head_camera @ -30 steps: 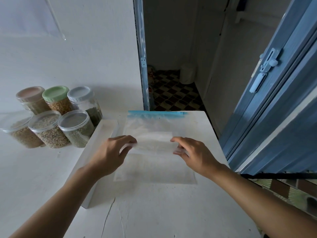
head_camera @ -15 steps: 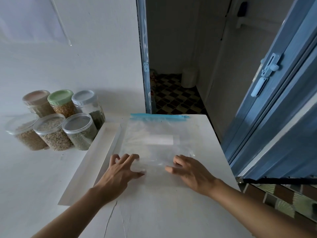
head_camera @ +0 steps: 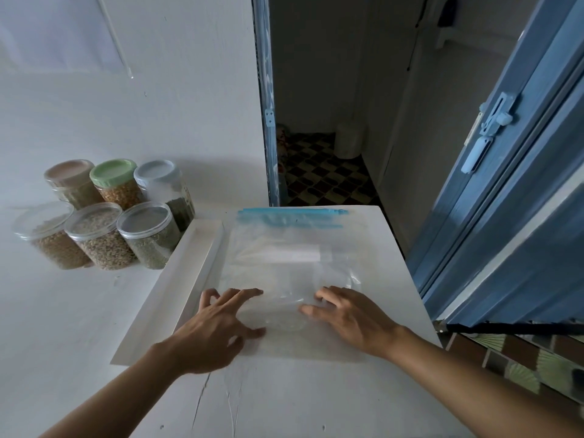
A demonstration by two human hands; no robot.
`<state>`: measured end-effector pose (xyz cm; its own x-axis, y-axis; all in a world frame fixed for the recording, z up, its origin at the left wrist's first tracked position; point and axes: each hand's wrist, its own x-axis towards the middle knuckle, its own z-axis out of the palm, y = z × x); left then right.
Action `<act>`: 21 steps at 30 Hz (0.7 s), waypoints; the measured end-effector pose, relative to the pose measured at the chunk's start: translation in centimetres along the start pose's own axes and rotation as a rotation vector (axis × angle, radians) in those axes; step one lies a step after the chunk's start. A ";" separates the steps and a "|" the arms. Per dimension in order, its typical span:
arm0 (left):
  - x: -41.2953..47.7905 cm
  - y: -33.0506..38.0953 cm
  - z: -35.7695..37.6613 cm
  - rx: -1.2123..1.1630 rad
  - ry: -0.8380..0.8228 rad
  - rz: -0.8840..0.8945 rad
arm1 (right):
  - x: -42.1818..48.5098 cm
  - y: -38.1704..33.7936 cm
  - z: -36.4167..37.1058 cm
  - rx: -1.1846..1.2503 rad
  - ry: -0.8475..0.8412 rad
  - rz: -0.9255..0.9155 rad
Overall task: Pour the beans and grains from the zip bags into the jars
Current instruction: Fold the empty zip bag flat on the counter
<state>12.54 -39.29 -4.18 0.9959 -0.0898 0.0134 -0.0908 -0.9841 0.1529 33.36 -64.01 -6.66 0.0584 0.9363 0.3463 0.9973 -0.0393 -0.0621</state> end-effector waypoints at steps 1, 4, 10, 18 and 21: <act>-0.3 0.1 0.2 0.016 0.020 0.007 | -0.2 -0.1 0.2 0.020 0.004 0.012; -1.1 0.5 0.6 0.034 0.105 0.047 | -0.8 -0.6 0.5 0.057 0.011 0.054; -1.8 0.0 1.3 -0.047 0.232 0.120 | -0.7 -1.7 0.7 0.101 0.042 0.079; -1.5 -0.9 2.4 -0.031 0.207 0.184 | -1.5 -1.8 0.5 0.173 -0.163 0.066; -1.3 -0.5 2.0 -0.045 0.183 0.201 | -2.1 -1.9 0.0 0.191 -0.208 0.102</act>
<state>11.33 -38.98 -6.22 0.9417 -0.2494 0.2260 -0.2907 -0.9412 0.1724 31.34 -65.96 -7.25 0.1282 0.9831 0.1309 0.9591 -0.0893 -0.2685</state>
